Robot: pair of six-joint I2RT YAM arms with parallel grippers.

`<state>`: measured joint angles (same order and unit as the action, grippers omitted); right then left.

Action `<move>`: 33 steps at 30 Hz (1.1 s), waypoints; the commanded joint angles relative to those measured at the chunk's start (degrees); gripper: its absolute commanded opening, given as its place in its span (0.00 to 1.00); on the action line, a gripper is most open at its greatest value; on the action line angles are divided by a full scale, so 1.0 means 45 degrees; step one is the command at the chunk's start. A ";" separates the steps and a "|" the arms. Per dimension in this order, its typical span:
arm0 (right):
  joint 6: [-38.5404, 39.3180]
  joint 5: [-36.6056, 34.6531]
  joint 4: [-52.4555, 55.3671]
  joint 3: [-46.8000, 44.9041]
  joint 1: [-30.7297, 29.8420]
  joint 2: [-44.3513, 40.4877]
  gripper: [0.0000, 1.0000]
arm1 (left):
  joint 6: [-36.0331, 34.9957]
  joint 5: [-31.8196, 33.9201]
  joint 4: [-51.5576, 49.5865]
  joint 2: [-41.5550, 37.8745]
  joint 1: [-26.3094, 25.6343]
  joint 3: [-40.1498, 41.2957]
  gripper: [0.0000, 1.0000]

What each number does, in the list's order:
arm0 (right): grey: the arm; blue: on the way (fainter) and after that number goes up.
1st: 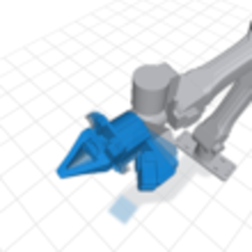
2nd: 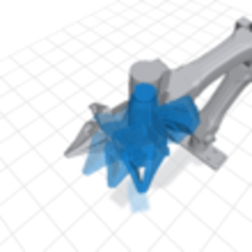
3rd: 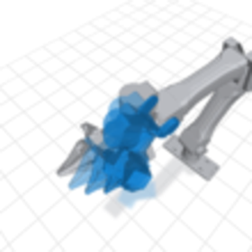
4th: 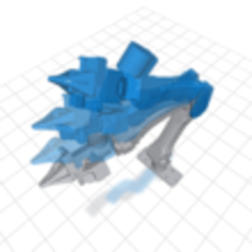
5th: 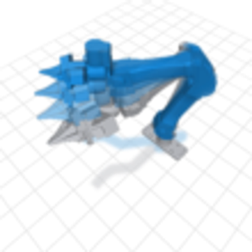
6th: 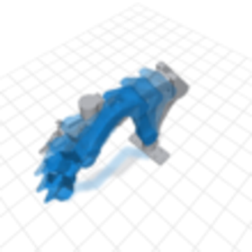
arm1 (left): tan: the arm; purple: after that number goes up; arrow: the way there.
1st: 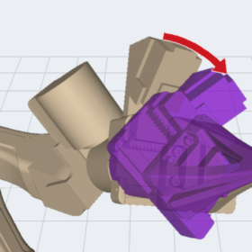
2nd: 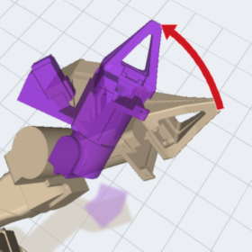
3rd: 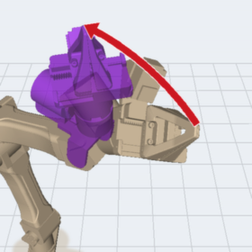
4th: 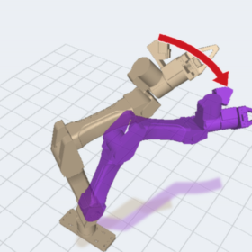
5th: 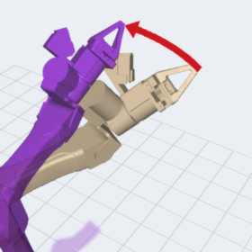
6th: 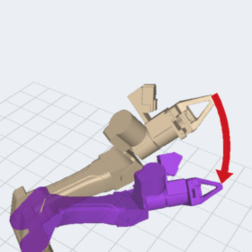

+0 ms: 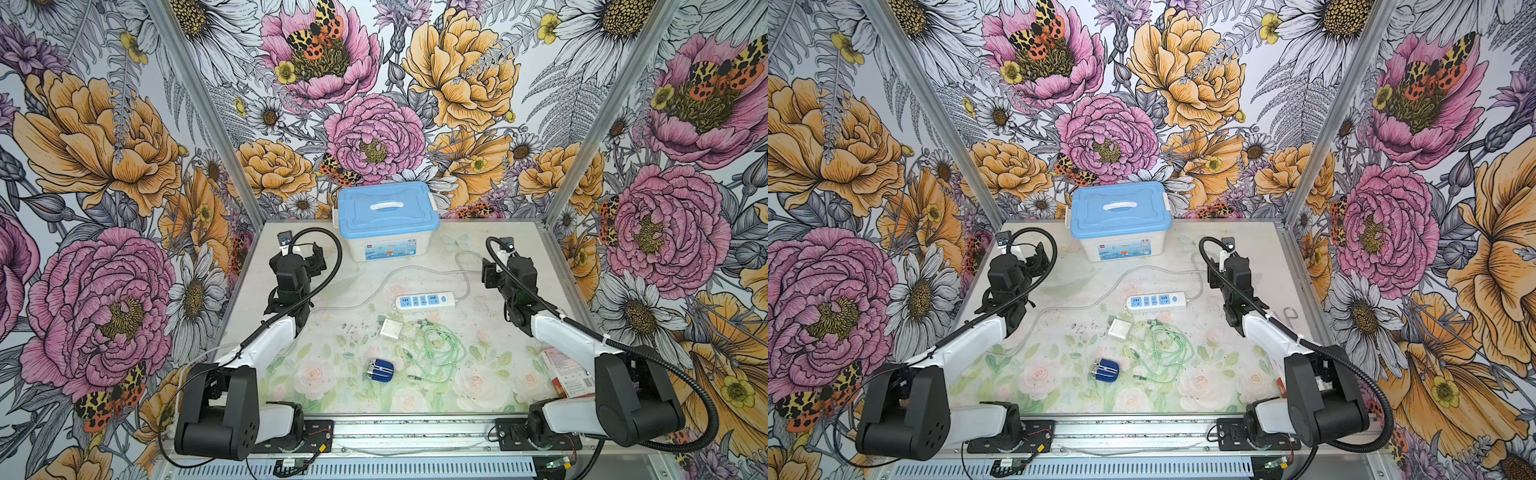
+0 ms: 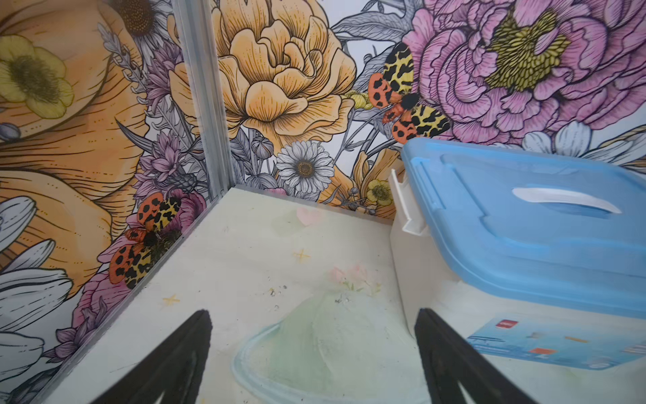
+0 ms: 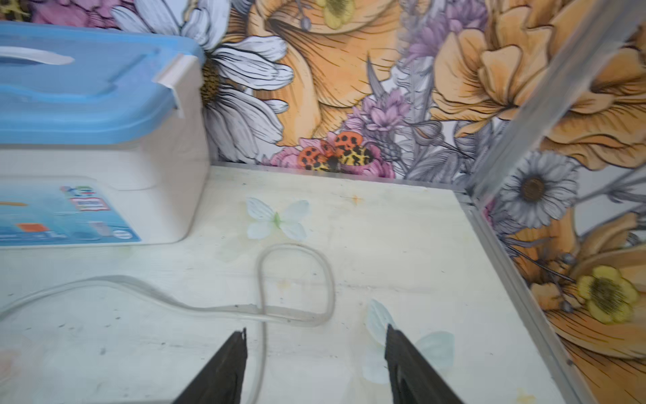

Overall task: Charge the electric shaver
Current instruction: Pick up the charging cable from the center of the board.

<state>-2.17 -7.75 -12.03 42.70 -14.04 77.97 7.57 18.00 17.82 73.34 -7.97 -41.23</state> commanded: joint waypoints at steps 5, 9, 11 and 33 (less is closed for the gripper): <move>0.0185 0.5955 0.4917 0.1690 -0.0818 0.0826 0.51 | 0.1660 -0.2651 -0.4200 -0.0722 -0.1273 -0.0655 0.93; -0.0275 0.7502 0.5010 0.1953 -0.1157 0.1811 0.43 | 0.1638 -0.3951 -0.5646 -0.1041 -0.1684 -0.1157 0.93; -0.0312 0.7790 0.4968 0.1993 -0.1494 0.2365 0.38 | 0.1361 -0.3979 -0.6336 -0.1230 -0.1934 -0.1327 0.93; -0.0230 0.6874 0.5017 0.1639 -0.3529 0.4072 0.30 | 0.1950 -0.5276 -0.5504 -0.1254 -0.2058 -0.0798 0.94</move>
<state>-3.53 24.40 10.74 50.76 -29.32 96.71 15.16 -3.57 -9.04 67.02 -17.39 -45.21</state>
